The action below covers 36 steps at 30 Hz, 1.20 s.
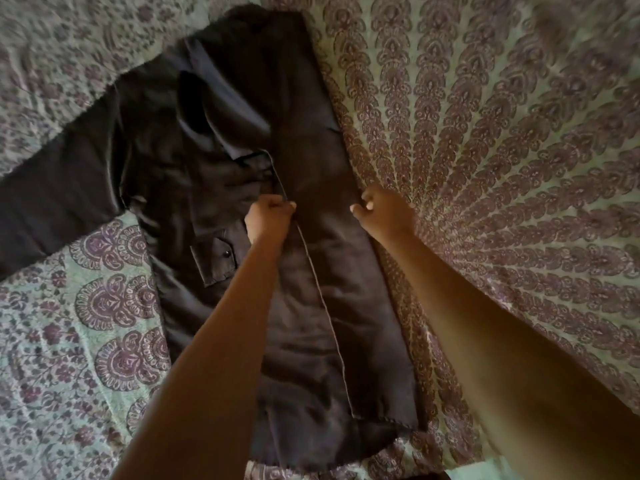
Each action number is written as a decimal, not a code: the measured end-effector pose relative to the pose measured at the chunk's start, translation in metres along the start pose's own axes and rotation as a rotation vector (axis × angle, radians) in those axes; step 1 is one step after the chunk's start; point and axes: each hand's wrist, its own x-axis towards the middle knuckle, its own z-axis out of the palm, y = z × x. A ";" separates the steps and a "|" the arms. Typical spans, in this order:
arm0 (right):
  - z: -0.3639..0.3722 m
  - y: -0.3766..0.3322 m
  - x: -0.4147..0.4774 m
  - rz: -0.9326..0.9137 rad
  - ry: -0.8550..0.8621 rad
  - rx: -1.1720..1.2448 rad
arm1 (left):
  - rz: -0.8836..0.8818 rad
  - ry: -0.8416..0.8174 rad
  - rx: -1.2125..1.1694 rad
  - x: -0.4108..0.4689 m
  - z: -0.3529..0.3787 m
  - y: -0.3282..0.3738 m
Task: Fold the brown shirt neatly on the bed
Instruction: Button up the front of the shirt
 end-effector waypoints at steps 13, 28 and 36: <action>0.005 -0.086 0.156 -0.013 0.202 0.264 | -0.081 0.156 -0.266 0.095 0.009 0.052; 0.014 -0.111 0.167 -0.271 0.344 0.291 | 0.017 0.441 0.136 0.076 -0.064 0.034; 0.026 -0.180 0.150 -0.064 -0.330 0.589 | -0.241 0.224 0.114 0.060 -0.089 -0.046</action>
